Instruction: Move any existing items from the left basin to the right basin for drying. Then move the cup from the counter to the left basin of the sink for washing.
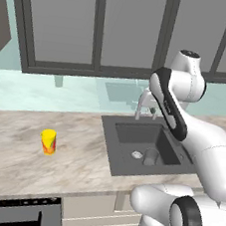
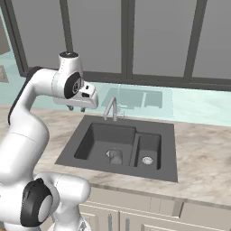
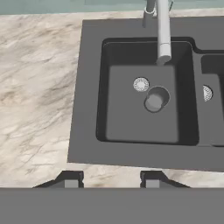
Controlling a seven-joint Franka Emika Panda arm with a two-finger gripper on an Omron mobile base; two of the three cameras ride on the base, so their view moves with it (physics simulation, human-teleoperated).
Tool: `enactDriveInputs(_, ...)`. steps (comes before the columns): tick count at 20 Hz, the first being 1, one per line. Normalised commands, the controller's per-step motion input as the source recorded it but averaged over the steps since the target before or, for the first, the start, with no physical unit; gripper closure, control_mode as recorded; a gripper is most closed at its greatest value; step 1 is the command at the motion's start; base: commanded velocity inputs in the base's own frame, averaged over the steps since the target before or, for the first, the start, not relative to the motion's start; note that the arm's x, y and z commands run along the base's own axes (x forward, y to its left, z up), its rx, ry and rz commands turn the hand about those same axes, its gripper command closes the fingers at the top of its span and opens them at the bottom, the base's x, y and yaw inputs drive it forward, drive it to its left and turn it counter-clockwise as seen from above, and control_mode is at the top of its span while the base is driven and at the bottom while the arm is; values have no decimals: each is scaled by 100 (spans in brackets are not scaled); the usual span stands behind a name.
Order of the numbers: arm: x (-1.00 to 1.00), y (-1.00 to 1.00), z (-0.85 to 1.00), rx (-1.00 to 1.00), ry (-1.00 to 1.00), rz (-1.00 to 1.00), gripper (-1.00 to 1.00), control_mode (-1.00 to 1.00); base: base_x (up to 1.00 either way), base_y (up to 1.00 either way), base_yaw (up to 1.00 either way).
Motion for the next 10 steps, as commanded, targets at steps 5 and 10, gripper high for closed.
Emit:
enactDriveInputs(5, -5, -4, -10, -1, 0, 0, -100, -100, 0, 0, 0)
enactDriveInputs(10, -10, -17, -31, 0, 3, 0, -100, -100, 0, 0, 0)
